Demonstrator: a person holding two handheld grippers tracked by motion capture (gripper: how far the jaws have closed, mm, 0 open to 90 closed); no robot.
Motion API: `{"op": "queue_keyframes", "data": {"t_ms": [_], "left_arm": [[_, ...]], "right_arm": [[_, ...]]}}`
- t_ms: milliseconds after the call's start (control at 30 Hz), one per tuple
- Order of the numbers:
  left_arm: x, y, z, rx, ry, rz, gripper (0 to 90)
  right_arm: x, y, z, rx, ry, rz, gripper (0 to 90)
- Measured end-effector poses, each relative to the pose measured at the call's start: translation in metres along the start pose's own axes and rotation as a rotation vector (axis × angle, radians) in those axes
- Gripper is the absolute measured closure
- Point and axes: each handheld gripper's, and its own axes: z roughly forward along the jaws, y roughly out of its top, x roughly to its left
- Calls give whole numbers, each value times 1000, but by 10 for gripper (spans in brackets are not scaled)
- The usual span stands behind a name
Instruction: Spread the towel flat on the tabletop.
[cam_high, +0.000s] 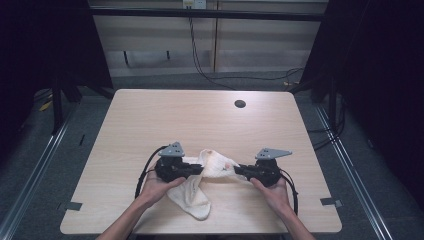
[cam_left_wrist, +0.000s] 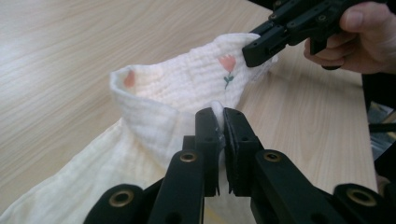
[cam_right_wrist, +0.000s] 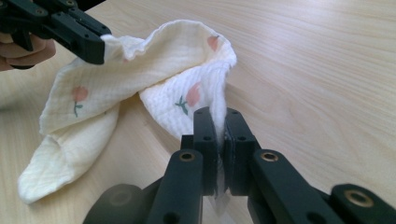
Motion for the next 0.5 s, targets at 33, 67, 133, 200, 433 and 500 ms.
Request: {"op": "queue_keyframes", "data": {"t_ms": [33,67,133,200,433,500], "left_arm": [[1,0,-3,-6,2,-6,855],[2,0,-7,-12,8,-12,856],[5,0,-11,-30,9,-24,858],[7,0,-15,-35,15,-28,859],[9,3,-28,-54,29,-12,858],[9,4,-35,-75,34,-25,859]], "right_arm": [[1,1,-1,-6,4,2,853],[2,1,-2,-9,12,-1,853],[3,3,-4,-7,17,-8,853],[3,5,-6,-18,22,-9,853],[-3,10,-18,-60,21,10,833],[-3,11,-21,-69,23,12,841]]}}
